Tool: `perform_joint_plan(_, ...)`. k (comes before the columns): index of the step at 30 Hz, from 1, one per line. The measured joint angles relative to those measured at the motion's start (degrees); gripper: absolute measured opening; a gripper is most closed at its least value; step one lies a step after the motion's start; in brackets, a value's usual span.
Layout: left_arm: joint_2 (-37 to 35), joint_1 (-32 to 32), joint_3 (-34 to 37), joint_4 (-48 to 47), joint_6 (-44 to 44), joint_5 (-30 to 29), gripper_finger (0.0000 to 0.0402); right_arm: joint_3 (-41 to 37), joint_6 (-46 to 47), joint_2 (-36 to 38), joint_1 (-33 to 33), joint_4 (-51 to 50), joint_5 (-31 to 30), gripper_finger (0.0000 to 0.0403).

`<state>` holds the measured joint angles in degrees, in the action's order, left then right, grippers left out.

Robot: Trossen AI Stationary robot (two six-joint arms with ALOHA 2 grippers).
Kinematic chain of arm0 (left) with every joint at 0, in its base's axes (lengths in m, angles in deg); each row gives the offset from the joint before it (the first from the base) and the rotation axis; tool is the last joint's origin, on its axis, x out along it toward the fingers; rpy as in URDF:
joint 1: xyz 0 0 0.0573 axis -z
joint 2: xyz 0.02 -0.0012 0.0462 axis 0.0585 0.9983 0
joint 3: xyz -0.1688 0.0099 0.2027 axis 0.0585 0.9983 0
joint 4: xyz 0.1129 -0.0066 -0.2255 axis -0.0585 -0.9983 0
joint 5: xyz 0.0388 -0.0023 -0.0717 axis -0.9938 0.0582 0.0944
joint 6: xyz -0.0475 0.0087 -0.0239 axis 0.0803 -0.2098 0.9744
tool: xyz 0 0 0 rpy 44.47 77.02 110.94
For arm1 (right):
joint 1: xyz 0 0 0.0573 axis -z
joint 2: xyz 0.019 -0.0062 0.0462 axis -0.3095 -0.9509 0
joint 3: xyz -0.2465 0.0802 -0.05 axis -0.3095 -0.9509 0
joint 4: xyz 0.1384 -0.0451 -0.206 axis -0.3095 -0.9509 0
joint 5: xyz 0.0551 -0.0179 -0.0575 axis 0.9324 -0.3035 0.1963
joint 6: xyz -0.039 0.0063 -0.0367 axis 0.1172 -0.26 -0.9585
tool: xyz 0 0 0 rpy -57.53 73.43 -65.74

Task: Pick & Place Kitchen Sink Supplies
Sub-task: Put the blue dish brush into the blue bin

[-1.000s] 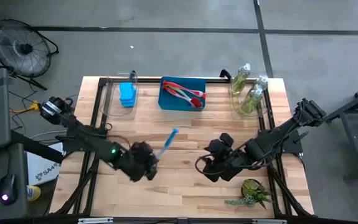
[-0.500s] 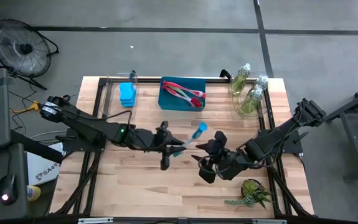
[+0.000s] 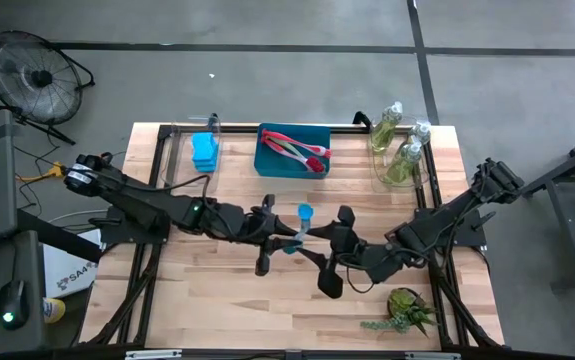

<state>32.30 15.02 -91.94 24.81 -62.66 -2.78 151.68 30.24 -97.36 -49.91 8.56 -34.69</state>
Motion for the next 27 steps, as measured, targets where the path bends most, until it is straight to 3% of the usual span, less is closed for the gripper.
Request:
perform_joint_plan(7,0.00,0.00,0.00,0.57,-0.44,0.74,0.0061,0.01,-1.90,0.01,0.41,0.94,-1.03,0.0193)
perform_joint_plan(15,0.00,0.00,0.00,0.65,-0.46,0.77,0.0061,0.00,-10.06,0.03,0.42,8.59,-0.96,0.0184)
perform_joint_plan(27,0.00,0.02,0.00,0.68,-0.47,1.27,0.0061,0.01,-11.76,0.03,0.42,8.53,-1.83,0.0069)
